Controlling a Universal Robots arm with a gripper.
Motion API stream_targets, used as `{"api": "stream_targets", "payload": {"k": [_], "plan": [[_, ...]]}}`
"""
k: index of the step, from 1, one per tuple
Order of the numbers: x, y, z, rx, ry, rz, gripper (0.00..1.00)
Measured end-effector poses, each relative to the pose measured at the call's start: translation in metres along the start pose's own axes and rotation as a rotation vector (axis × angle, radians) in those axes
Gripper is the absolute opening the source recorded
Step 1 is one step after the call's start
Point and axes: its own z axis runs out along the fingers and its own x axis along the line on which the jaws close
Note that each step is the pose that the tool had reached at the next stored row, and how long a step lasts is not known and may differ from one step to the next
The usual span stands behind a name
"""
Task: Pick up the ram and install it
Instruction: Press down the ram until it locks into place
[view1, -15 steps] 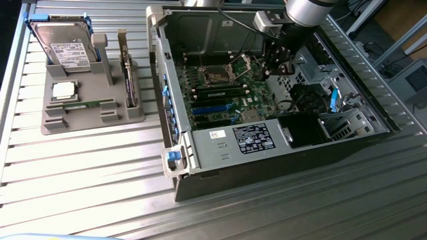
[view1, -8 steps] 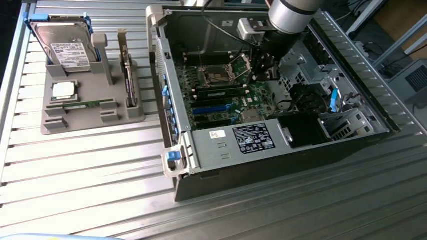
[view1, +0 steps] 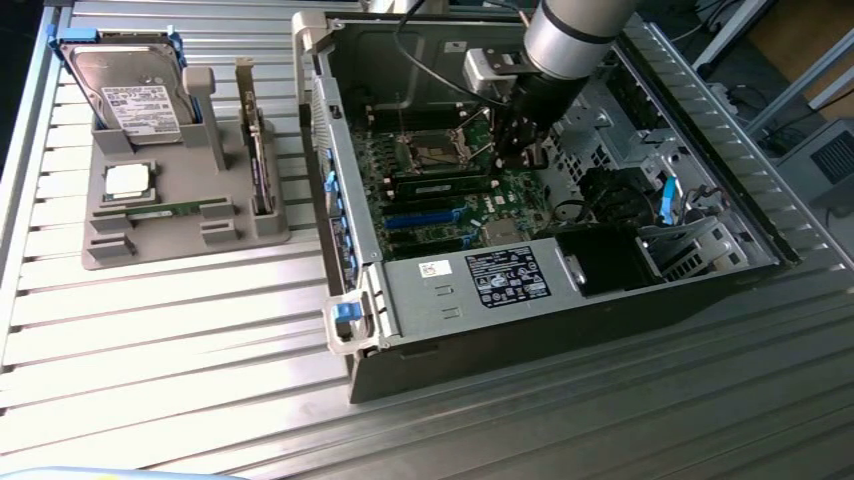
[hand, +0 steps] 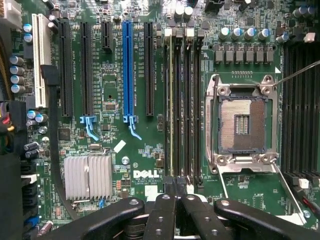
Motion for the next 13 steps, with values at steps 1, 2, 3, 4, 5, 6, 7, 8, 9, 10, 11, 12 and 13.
{"api": "stream_targets", "payload": {"k": [1, 2, 3, 4, 5, 6, 7, 8, 9, 10, 11, 12, 13], "plan": [[0.0, 0.0, 0.0012, 0.0, 0.0, 0.0, 0.1], [0.0, 0.0, 0.0038, 0.0, -0.0001, 0.0, 0.1], [0.0, 0.0, 0.0056, 0.0, -0.0001, 0.0, 0.1], [0.0, -0.0001, 0.0068, 0.0, 0.0, 0.0, 0.1], [0.0, -0.0001, 0.0074, 0.0, 0.0, 0.0, 0.1], [0.0, -0.0001, 0.0081, 0.0, 0.0, 0.0, 0.1], [0.0, -0.0001, 0.0091, 0.0, 0.0, 0.0, 0.1], [0.0, -0.0001, 0.01, 0.0, 0.0002, 0.0, 0.1], [0.001, -0.0001, 0.0114, -0.0001, 0.0003, 0.0, 0.1], [0.001, -0.0001, 0.0117, -0.0001, 0.0002, 0.0, 0.1], [0.001, -0.0001, 0.0119, 0.0, 0.0001, 0.0, 0.1], [0.001, -0.0001, 0.0121, 0.0, 0.0001, 0.0, 0.1], [0.001, -0.0001, 0.0123, -0.0001, 0.0001, 0.0, 0.1]]}}
